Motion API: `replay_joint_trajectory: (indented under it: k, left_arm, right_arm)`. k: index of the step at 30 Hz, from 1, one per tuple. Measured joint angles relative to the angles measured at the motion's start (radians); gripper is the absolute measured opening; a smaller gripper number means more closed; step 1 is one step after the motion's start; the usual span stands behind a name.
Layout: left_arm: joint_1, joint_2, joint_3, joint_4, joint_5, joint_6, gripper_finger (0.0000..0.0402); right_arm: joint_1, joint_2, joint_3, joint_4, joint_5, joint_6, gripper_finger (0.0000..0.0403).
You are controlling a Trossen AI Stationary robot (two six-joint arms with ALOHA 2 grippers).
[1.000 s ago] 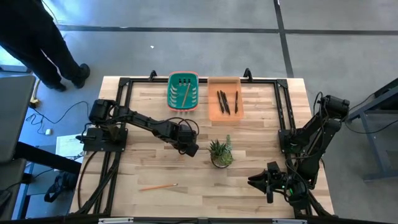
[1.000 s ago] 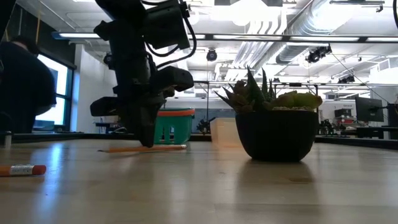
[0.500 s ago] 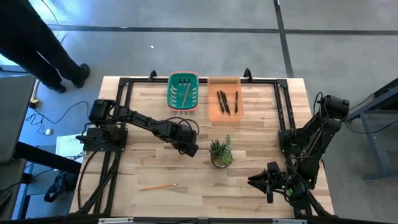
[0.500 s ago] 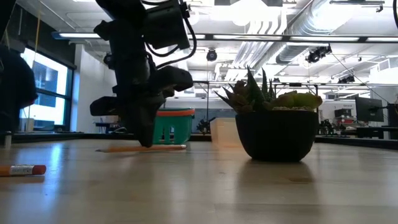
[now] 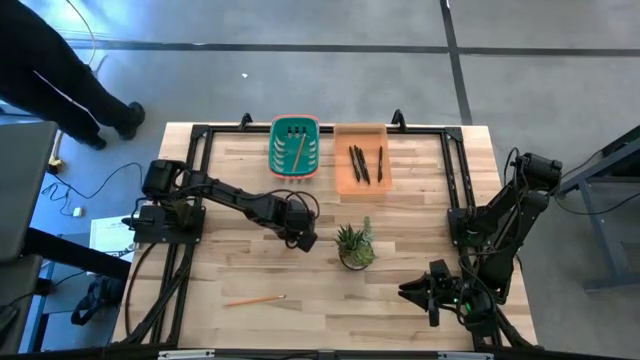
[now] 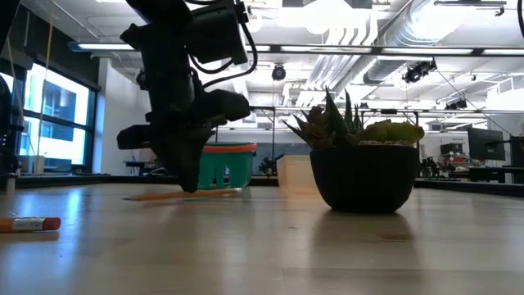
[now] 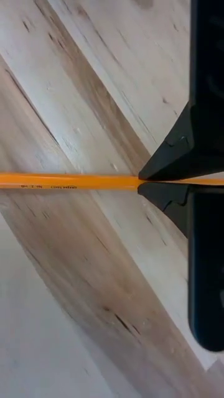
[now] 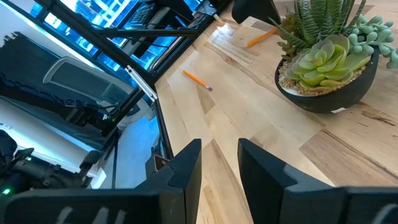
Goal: Sort pens & pencils
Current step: Put the top pencil into the green bin
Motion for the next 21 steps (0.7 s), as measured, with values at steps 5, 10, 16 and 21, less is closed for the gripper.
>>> replay_joint_trajectory:
  k: [5, 10, 16, 21]
  left_arm:
    - [0.001, -0.008, 0.019, -0.005, -0.008, 0.023, 0.0000]
    - [0.002, -0.008, 0.081, -0.046, -0.032, 0.065, 0.0000]
    - [0.013, -0.009, 0.161, -0.135, -0.079, 0.115, 0.0000]
    - [0.030, -0.009, 0.216, -0.201, -0.111, 0.151, 0.0000]
  right_arm:
    - [0.000, 0.000, 0.000, 0.000, 0.000, 0.000, 0.0096]
    - [0.000, 0.000, 0.000, -0.001, 0.000, 0.000, 0.0096]
    - [0.000, 0.000, 0.000, -0.001, 0.000, 0.000, 0.0096]
    - [0.000, 0.000, 0.000, -0.002, 0.000, 0.000, 0.0096]
